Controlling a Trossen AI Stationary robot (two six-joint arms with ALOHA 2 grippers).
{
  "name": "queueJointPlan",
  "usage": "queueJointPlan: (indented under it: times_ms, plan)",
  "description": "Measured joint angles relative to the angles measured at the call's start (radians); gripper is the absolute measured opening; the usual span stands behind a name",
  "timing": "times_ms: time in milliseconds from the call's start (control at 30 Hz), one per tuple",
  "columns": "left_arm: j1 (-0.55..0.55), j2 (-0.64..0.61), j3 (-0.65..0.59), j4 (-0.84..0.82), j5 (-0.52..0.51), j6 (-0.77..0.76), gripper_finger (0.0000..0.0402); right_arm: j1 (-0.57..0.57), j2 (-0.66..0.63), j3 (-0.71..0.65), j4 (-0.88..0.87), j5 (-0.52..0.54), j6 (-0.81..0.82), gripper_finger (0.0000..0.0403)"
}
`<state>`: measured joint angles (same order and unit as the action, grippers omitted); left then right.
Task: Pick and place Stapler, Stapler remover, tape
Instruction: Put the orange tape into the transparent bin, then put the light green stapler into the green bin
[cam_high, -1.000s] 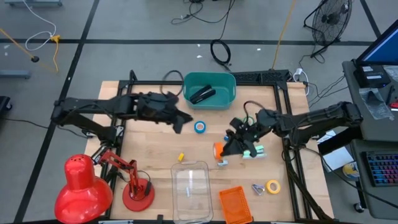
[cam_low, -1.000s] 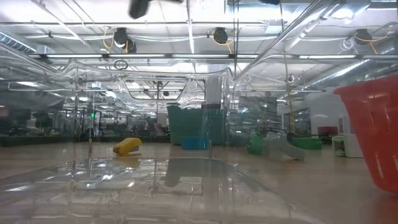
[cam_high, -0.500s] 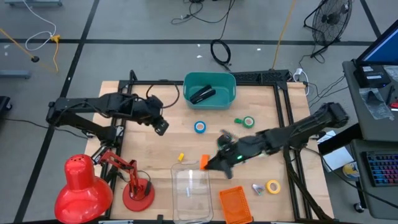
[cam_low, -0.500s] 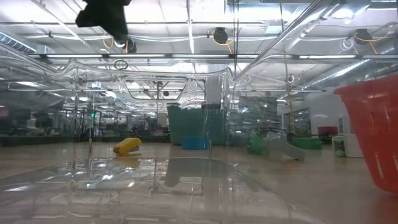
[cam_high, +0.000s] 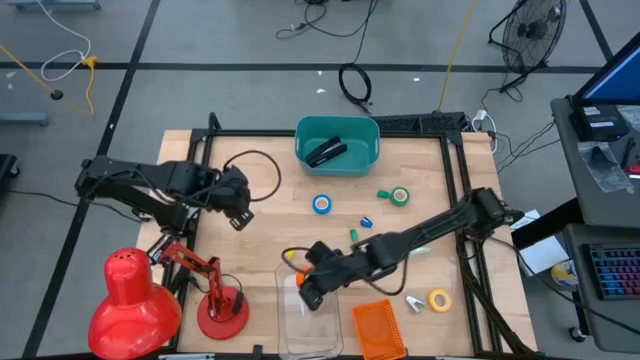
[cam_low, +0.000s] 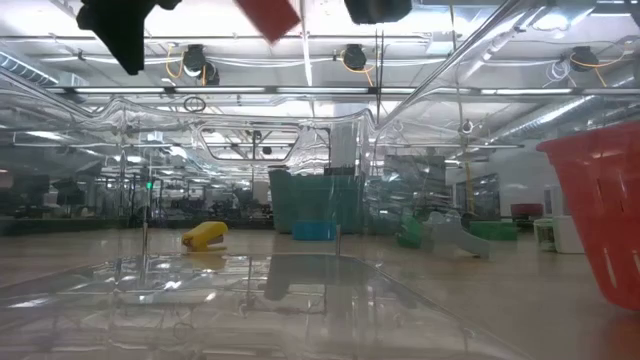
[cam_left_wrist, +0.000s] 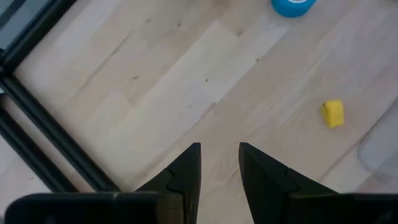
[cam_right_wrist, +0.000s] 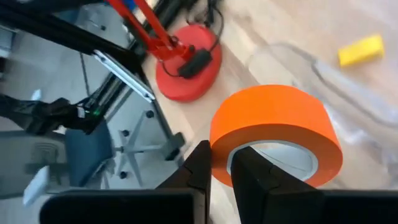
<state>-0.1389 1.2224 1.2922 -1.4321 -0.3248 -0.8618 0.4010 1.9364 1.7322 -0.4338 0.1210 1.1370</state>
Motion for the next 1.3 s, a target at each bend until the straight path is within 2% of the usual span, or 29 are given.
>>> queueJointPlan:
  times_ms: [200,500,633,867,1133,1300]
  plan:
    - [-0.039,0.0,0.0,-0.014,-0.035,-0.024,0.0111,0.01,0.107,0.019,-0.03,-0.077,0.08,0.0031]
    - [-0.093,0.0,-0.012,-0.017,-0.047,-0.065,0.0111,0.034,0.125,0.019,-0.154,-0.044,0.145,0.0031]
    - [-0.107,0.0,-0.039,-0.016,-0.048,-0.093,0.0111,0.033,0.125,0.019,-0.148,-0.043,0.138,0.0031]
    - [-0.136,0.0,-0.076,-0.011,-0.043,-0.146,0.0111,0.035,0.125,0.019,-0.139,-0.02,0.129,0.008]
    - [-0.18,0.0,-0.076,-0.003,-0.045,-0.19,0.0111,0.035,0.125,0.019,-0.041,-0.017,0.089,0.0122]
    - [-0.208,0.0,-0.076,-0.002,-0.074,-0.204,0.0111,0.03,0.125,0.019,0.223,-0.016,0.05,0.0128]
